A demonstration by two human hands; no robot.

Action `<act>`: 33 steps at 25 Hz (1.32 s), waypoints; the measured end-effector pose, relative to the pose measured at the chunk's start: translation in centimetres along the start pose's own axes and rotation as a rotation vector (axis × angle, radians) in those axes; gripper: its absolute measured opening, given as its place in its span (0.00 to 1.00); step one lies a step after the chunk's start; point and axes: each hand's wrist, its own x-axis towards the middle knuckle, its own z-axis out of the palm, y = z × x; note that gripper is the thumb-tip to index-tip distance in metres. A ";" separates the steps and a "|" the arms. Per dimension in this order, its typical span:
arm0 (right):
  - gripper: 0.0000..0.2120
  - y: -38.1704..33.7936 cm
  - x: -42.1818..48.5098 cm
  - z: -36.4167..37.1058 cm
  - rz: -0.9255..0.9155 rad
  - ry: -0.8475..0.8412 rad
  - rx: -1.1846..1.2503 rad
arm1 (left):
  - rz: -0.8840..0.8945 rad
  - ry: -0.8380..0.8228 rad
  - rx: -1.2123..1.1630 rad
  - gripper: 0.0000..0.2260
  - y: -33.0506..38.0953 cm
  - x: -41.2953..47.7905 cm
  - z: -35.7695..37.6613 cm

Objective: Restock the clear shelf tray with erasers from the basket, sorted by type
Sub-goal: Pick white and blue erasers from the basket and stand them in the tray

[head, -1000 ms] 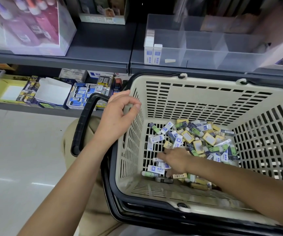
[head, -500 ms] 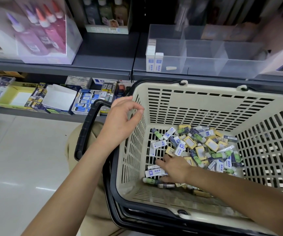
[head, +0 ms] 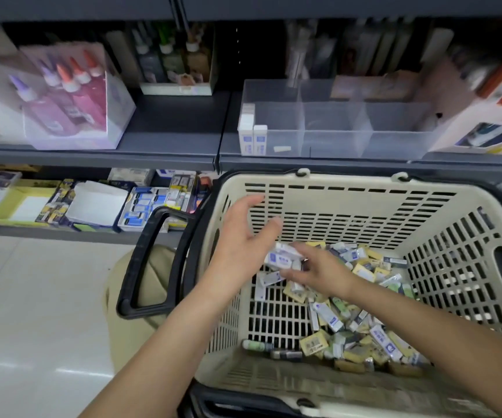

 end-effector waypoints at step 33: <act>0.10 -5.1 -0.2 -8.8 0.004 0.312 0.897 | -0.620 -0.348 -0.459 0.05 1.5 4.9 4.0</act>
